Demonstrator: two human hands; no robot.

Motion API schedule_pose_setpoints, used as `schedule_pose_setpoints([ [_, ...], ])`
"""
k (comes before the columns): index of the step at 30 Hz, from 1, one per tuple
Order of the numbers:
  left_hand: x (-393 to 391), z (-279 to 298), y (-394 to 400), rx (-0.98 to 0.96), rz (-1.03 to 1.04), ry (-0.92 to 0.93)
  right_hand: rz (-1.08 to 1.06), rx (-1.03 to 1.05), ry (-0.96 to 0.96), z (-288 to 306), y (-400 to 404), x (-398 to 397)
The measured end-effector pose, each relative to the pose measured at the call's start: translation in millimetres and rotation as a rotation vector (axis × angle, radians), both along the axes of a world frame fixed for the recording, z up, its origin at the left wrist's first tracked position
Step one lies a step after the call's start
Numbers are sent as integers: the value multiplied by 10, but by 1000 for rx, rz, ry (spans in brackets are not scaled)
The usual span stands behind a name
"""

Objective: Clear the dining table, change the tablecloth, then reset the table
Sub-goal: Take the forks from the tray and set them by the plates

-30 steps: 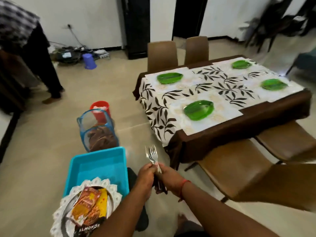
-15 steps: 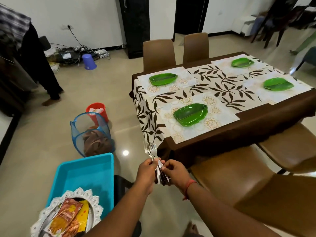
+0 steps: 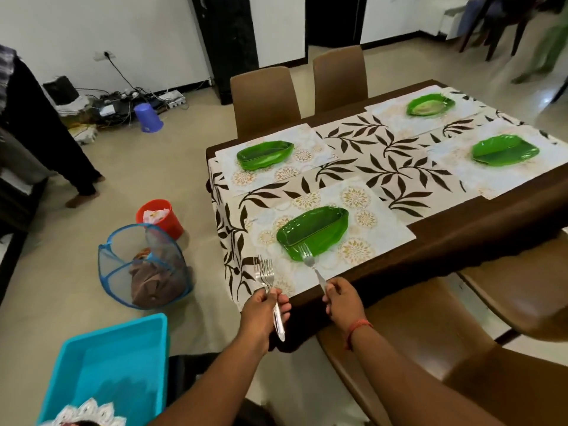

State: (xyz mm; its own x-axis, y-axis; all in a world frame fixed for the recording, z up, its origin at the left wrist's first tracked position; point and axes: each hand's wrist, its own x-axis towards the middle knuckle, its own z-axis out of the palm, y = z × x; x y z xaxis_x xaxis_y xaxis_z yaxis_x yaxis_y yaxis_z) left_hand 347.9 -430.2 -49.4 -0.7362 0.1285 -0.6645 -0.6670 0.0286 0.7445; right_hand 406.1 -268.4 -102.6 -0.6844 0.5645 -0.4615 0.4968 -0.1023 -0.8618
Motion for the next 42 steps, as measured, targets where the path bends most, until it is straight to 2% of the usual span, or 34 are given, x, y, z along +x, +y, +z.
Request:
schedule_pose_setpoints([
  [7,-660,-267,505,25,-117,-47,-194,24,-72,-211,756,-428],
  [16,-1920,-227,858,87,-333,-35,-429,107,-221,-206,1529,-1048],
  [22,-2191,-344,931,82,-331,-104,-382,258,-343,-208,1784,-1334],
  [25,-2200,-430,961,45,-327,-111,-381,251,-339,-214,1966,-1472],
  [32,-2137,-383,948,32,-182,-86,-219,323,-462,-321,2183,-1678],
  [38,-1976,-428,1027,40,-98,-90,-141,491,-594,-232,2034,-1667],
  [40,-1905,-418,1086,50,-113,-105,-108,569,-537,-182,1909,-1607],
  [42,-1847,-367,1189,75,-164,-111,-83,544,-357,-100,1760,-1551],
])
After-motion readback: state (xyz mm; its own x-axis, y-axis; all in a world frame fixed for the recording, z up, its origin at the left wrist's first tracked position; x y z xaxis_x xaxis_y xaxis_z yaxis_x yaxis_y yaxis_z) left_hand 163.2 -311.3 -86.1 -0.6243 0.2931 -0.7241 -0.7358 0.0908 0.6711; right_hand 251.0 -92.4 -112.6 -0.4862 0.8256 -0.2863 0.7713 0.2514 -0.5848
